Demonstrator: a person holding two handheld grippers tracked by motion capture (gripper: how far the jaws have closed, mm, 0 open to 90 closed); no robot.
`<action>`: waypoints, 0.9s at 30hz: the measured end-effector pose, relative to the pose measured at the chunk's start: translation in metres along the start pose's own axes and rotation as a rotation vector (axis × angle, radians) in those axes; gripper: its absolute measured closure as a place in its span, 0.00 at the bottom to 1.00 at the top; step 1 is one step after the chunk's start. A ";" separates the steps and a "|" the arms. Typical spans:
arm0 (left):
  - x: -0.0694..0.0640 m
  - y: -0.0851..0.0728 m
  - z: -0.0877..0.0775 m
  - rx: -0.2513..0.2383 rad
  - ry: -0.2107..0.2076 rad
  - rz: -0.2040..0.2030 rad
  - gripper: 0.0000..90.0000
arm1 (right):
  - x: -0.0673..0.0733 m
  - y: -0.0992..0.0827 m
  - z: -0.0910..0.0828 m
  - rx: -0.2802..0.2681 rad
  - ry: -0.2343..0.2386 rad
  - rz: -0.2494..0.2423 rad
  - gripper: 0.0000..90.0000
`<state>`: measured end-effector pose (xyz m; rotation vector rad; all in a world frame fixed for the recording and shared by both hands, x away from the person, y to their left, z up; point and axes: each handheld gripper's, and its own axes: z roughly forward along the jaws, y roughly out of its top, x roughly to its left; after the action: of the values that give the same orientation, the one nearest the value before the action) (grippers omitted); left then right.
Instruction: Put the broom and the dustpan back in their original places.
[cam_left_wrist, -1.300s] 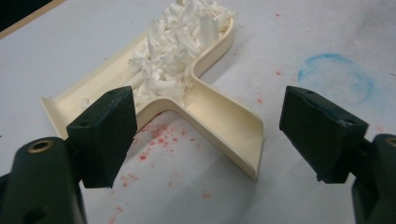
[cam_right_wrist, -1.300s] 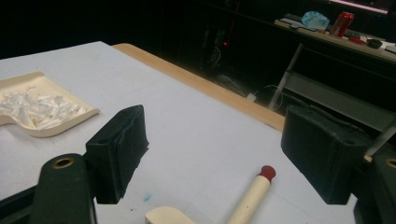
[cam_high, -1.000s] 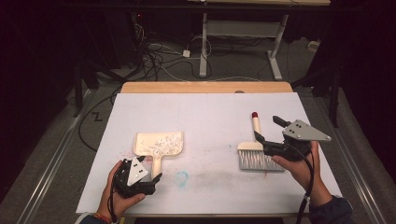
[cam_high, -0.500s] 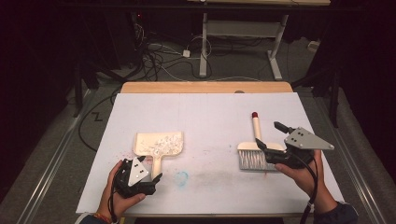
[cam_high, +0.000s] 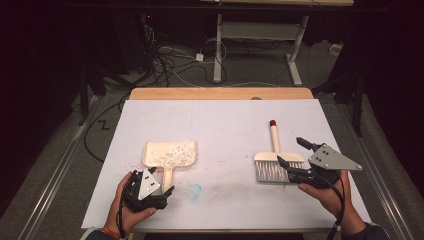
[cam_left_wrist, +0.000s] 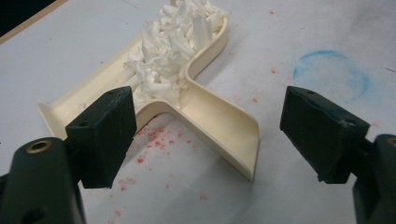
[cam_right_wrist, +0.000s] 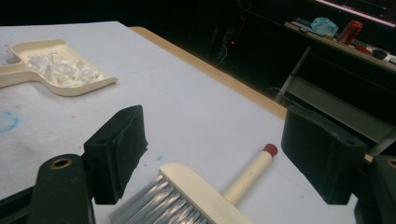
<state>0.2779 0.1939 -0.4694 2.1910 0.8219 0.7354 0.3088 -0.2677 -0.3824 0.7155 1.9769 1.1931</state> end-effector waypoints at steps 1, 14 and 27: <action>0.000 0.000 0.000 -0.002 -0.002 0.001 0.20 | 0.000 -0.002 -0.001 0.000 0.005 0.002 0.26; -0.002 0.000 -0.001 -0.002 -0.011 0.007 0.20 | 0.000 -0.024 -0.012 0.025 -0.011 -0.007 0.26; -0.002 0.003 0.002 -0.017 -0.013 0.012 0.20 | -0.001 -0.059 -0.016 0.102 -0.019 0.031 0.23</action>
<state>0.2789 0.1901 -0.4685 2.1848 0.7937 0.7315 0.2908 -0.3013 -0.4302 0.8085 2.0290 1.1049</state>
